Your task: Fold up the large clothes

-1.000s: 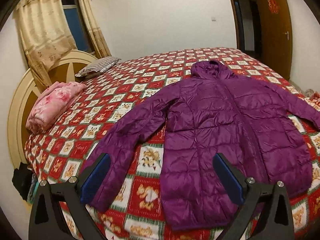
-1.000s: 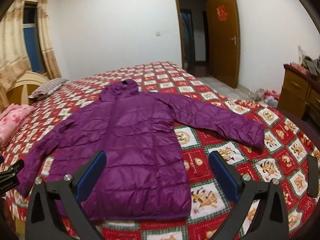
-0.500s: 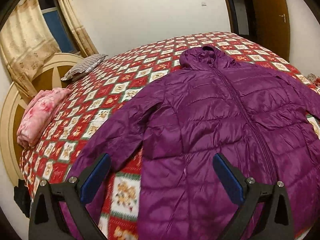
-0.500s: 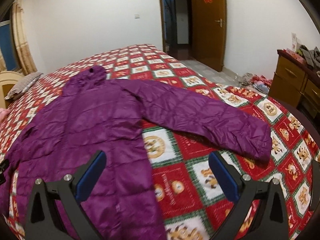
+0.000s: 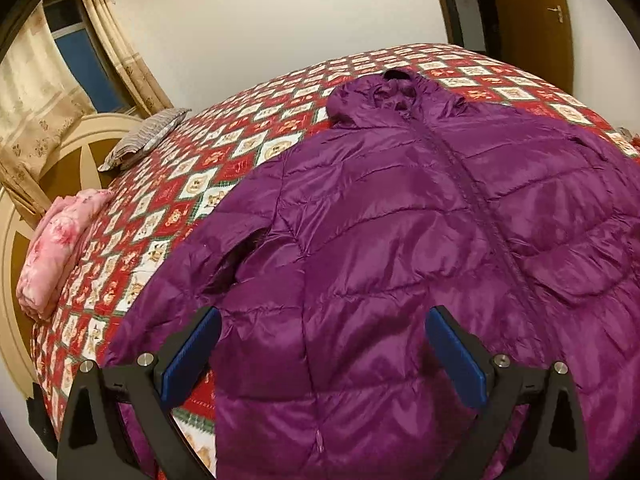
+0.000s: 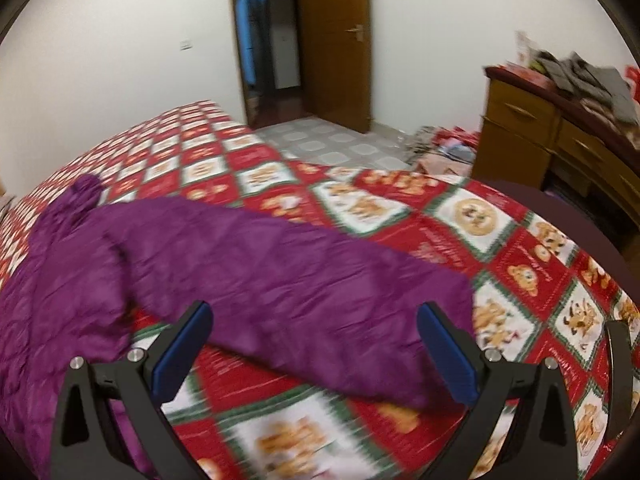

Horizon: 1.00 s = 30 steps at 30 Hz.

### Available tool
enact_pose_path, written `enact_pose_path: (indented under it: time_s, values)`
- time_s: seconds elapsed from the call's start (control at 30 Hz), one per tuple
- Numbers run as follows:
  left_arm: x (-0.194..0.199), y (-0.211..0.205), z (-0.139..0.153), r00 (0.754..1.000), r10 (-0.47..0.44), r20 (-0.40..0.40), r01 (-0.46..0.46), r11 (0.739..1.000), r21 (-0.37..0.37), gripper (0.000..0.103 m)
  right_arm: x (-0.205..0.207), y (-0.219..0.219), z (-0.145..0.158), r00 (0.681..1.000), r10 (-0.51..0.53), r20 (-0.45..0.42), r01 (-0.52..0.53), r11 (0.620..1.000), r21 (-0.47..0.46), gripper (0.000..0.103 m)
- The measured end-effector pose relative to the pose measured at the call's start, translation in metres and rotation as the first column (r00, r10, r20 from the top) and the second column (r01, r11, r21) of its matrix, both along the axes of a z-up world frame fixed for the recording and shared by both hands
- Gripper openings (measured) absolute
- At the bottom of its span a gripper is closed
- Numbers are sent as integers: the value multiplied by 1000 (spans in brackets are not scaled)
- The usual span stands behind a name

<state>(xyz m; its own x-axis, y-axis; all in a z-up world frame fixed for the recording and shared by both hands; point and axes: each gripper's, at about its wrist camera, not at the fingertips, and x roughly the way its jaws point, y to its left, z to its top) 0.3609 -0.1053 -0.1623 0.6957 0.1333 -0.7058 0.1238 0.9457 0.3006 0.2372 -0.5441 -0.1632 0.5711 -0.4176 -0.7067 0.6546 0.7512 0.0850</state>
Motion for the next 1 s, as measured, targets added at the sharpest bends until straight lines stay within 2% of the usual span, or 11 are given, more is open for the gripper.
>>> enact_pose_path:
  time_s: [0.23, 0.37, 0.53, 0.6, 0.63, 0.67, 0.7, 0.73, 0.83, 1.0]
  values:
    - [17, 9, -19, 999, 27, -45, -27, 1000, 2, 102, -6, -45, -12, 994, -107, -22, 107, 994, 20, 103]
    - [22, 15, -19, 998, 34, -45, -34, 999, 6, 102, -11, -63, -23, 987, -146, -62, 149, 987, 57, 92]
    - [30, 27, -17, 998, 45, -40, -44, 999, 23, 102, -27, -70, -36, 976, -189, -106, 200, 975, 101, 90]
    - [33, 32, -19, 998, 51, -37, -50, 998, 32, 102, -33, -71, -40, 981, -173, -90, 186, 969, 165, 76]
    - [35, 35, -20, 998, 59, -38, -57, 998, 38, 102, -33, -71, -43, 985, -145, -90, 160, 967, 197, 55]
    - [37, 39, -21, 997, 65, -45, -63, 997, 38, 102, -31, -71, -44, 989, -121, -86, 137, 968, 210, 39]
    - [38, 42, -20, 996, 67, -50, -65, 997, 34, 102, -28, -68, -40, 990, -111, -85, 126, 973, 195, 33]
    - [39, 46, -19, 996, 69, -53, -67, 997, 28, 102, -24, -66, -36, 991, -103, -83, 117, 977, 179, 21]
    - [38, 53, -8, 997, 74, -37, -73, 997, 32, 102, -13, -59, -15, 994, -85, -62, 92, 990, 109, 13]
    - [42, 72, 15, 995, 102, 4, -102, 995, 9, 102, 27, -33, 29, 1000, 22, -20, -23, 1000, -17, 12]
